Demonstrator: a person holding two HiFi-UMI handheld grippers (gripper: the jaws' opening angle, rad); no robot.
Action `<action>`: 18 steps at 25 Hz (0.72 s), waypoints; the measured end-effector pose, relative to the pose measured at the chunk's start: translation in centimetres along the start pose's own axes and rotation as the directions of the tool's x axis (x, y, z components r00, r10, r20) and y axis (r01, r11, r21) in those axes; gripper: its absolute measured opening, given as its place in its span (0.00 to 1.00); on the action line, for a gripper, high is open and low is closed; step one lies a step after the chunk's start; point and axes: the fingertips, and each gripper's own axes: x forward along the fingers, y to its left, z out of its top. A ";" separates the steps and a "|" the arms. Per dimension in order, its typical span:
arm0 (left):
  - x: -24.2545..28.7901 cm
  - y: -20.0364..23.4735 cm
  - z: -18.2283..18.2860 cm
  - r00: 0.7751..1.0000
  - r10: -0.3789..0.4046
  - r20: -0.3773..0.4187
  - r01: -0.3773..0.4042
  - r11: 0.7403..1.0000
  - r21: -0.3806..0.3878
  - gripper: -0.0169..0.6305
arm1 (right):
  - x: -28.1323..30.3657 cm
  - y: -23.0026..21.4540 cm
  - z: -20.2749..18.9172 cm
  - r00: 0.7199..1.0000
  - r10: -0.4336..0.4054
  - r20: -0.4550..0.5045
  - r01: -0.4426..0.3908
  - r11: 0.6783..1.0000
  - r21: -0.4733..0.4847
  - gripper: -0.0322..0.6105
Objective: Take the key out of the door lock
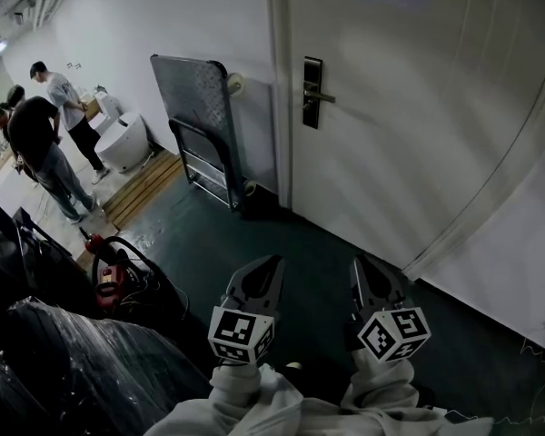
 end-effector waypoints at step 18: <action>3.4 4.2 -1.1 0.999 0.042 -0.027 -0.042 0.999 -0.008 0.06 | 5.9 -1.3 -1.0 0.999 0.033 -0.033 -0.032 0.999 0.014 0.13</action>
